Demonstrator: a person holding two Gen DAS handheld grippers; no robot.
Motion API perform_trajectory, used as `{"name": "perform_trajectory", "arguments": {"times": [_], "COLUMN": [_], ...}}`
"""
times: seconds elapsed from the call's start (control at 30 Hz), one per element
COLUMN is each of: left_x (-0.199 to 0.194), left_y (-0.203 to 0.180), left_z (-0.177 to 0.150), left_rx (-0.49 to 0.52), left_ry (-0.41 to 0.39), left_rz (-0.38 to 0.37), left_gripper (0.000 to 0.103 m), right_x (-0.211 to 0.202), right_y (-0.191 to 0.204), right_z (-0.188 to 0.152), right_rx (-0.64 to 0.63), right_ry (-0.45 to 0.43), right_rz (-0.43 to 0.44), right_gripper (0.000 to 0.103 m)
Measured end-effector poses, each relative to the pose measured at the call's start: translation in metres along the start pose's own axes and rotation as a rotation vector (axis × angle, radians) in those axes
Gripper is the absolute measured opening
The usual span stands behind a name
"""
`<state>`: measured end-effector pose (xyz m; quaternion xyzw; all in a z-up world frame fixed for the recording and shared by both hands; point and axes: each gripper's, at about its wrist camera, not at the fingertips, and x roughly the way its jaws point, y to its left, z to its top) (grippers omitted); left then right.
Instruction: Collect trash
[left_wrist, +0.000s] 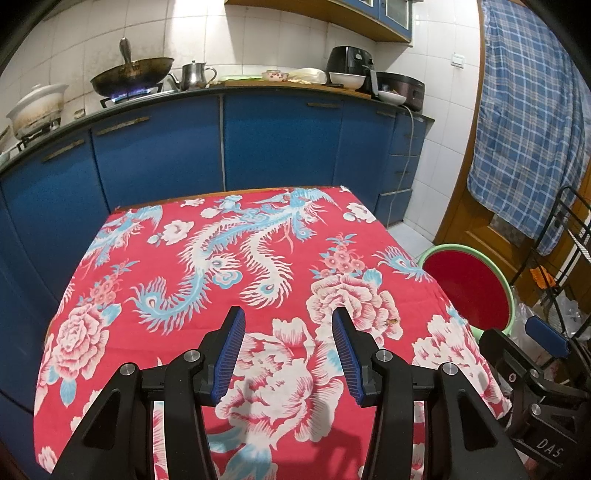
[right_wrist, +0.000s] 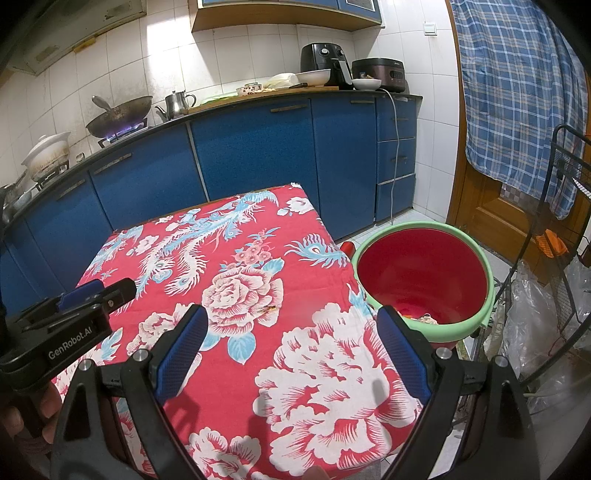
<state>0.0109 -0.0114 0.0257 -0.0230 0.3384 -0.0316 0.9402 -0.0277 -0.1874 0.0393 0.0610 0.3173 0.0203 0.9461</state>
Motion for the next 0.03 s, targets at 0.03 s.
{"name": "perform_trajectory", "arguments": {"times": [0.03], "left_x": [0.0003], "left_y": [0.0001], "left_z": [0.0002], "left_rx": [0.001], "left_ry": [0.002], "left_rz": [0.002], "left_gripper": [0.050], "right_x": [-0.0001], "right_y": [0.0003], "right_z": [-0.0003], "right_rx": [-0.001], "right_ry": [-0.001], "right_rz": [-0.001], "right_gripper": [0.092]}}
